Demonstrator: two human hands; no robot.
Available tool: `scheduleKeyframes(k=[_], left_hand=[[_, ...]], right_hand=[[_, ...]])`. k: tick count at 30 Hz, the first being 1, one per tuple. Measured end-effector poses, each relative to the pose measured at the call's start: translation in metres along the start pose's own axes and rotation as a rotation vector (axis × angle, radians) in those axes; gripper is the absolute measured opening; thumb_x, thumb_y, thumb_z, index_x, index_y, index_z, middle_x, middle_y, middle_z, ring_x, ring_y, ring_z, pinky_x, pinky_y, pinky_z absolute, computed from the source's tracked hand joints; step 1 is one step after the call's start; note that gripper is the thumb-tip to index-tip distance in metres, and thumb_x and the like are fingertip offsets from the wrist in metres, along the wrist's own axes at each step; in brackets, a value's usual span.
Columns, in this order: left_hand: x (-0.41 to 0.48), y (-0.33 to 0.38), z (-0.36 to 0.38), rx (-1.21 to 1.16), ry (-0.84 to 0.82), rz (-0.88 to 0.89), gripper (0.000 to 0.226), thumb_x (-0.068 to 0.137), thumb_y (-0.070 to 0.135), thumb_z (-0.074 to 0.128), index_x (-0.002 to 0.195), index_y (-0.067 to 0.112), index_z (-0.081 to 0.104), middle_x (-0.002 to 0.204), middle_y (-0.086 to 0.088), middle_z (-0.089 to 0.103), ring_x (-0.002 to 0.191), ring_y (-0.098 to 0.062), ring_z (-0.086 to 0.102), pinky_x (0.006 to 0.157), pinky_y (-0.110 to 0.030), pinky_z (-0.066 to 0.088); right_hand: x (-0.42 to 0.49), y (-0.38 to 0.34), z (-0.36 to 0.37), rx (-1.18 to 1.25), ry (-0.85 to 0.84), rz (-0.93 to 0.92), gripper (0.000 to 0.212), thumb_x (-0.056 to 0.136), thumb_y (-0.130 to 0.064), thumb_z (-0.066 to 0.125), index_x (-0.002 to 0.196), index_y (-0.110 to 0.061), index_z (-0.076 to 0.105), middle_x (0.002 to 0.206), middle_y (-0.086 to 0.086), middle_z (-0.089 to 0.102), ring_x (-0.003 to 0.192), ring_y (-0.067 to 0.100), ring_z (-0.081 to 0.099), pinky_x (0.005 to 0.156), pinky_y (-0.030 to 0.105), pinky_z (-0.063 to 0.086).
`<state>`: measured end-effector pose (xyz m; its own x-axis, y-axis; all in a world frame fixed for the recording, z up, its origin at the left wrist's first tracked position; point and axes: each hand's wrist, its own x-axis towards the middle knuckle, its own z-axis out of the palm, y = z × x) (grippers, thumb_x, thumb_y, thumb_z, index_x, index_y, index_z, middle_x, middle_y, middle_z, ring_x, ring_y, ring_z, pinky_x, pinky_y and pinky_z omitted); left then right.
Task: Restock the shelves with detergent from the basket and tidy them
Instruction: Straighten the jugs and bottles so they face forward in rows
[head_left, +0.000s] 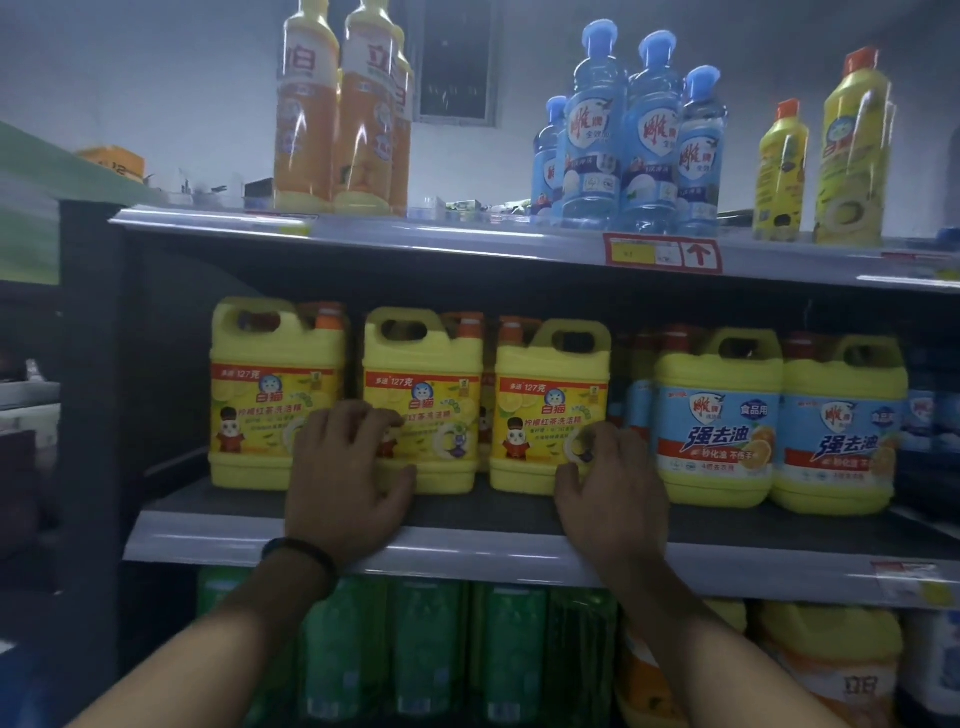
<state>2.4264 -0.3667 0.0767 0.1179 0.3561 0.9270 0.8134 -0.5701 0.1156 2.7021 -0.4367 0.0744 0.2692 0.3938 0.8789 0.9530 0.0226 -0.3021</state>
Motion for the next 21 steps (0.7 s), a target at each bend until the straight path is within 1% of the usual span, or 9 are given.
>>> scheduleKeyframes(k=[2,4,6,9,13,15,17,19,21], left_hand=[[0.0,-0.002,0.0,-0.071,-0.049,-0.071,0.06,0.076,0.05,0.069,0.129,0.022,0.061,0.126,-0.007,0.051,0.111,-0.03,0.05,0.094,-0.046,0.044],[0.001,0.0,0.0,-0.053,-0.089,-0.045,0.063,0.075,0.052,0.069,0.131,0.025,0.059,0.128,-0.006,0.05,0.113,-0.029,0.05,0.095,-0.047,0.046],[0.0,0.0,-0.001,-0.053,-0.089,-0.045,0.063,0.075,0.051,0.069,0.133,0.027,0.06,0.13,-0.006,0.05,0.116,-0.029,0.05,0.096,-0.048,0.046],[-0.002,-0.002,-0.001,-0.066,-0.071,-0.052,0.065,0.076,0.048,0.068,0.137,0.028,0.06,0.136,-0.007,0.049,0.122,-0.03,0.05,0.1,-0.047,0.046],[-0.002,-0.002,0.001,-0.117,-0.091,-0.091,0.067,0.078,0.045,0.068,0.143,0.033,0.055,0.149,-0.005,0.041,0.13,-0.027,0.047,0.099,-0.043,0.053],[-0.003,-0.003,0.003,-0.139,-0.099,-0.12,0.069,0.078,0.045,0.067,0.145,0.035,0.052,0.152,-0.004,0.037,0.132,-0.028,0.047,0.095,-0.042,0.057],[-0.003,-0.004,0.004,-0.157,-0.118,-0.141,0.072,0.079,0.047,0.065,0.148,0.039,0.047,0.155,-0.003,0.033,0.134,-0.028,0.047,0.093,-0.043,0.058],[-0.003,-0.005,0.006,-0.183,-0.139,-0.152,0.077,0.079,0.048,0.065,0.152,0.041,0.042,0.157,-0.003,0.03,0.135,-0.029,0.047,0.095,-0.045,0.058],[-0.003,-0.006,0.008,-0.195,-0.148,-0.151,0.08,0.079,0.049,0.064,0.155,0.04,0.038,0.157,-0.004,0.031,0.136,-0.03,0.047,0.099,-0.047,0.057]], right_hand=[[-0.004,-0.006,0.003,0.121,0.059,-0.132,0.027,0.09,-0.017,0.065,0.117,-0.017,0.065,0.111,0.003,0.06,0.101,0.026,0.061,0.08,0.039,0.053],[-0.008,-0.028,0.008,0.347,0.039,-0.095,0.031,0.092,-0.015,0.065,0.121,-0.021,0.061,0.114,-0.002,0.059,0.104,0.019,0.061,0.084,0.04,0.054],[-0.01,-0.058,0.017,0.461,-0.031,-0.009,0.035,0.092,-0.019,0.069,0.123,-0.025,0.055,0.116,-0.006,0.057,0.105,0.016,0.06,0.085,0.042,0.055],[-0.001,-0.096,0.035,0.446,-0.117,0.085,0.038,0.092,-0.029,0.071,0.124,-0.029,0.051,0.117,-0.007,0.055,0.105,0.016,0.058,0.087,0.044,0.056],[0.009,-0.122,0.056,0.457,-0.039,0.235,0.048,0.089,-0.032,0.067,0.133,-0.027,0.049,0.122,-0.002,0.06,0.11,0.022,0.06,0.091,0.047,0.056],[0.007,-0.123,0.062,0.427,-0.036,0.235,0.055,0.086,-0.036,0.065,0.137,-0.027,0.046,0.124,0.0,0.063,0.112,0.026,0.062,0.09,0.048,0.057],[0.006,-0.122,0.066,0.423,-0.109,0.228,0.066,0.085,-0.043,0.065,0.145,-0.028,0.04,0.127,0.001,0.065,0.112,0.028,0.065,0.088,0.049,0.059],[0.006,-0.121,0.067,0.437,-0.181,0.185,0.085,0.084,-0.046,0.066,0.157,-0.031,0.027,0.135,0.0,0.065,0.116,0.028,0.066,0.092,0.049,0.059],[0.005,-0.122,0.064,0.536,-0.253,0.165,0.098,0.084,-0.045,0.072,0.163,-0.034,0.015,0.143,-0.003,0.061,0.121,0.024,0.064,0.098,0.049,0.057]])
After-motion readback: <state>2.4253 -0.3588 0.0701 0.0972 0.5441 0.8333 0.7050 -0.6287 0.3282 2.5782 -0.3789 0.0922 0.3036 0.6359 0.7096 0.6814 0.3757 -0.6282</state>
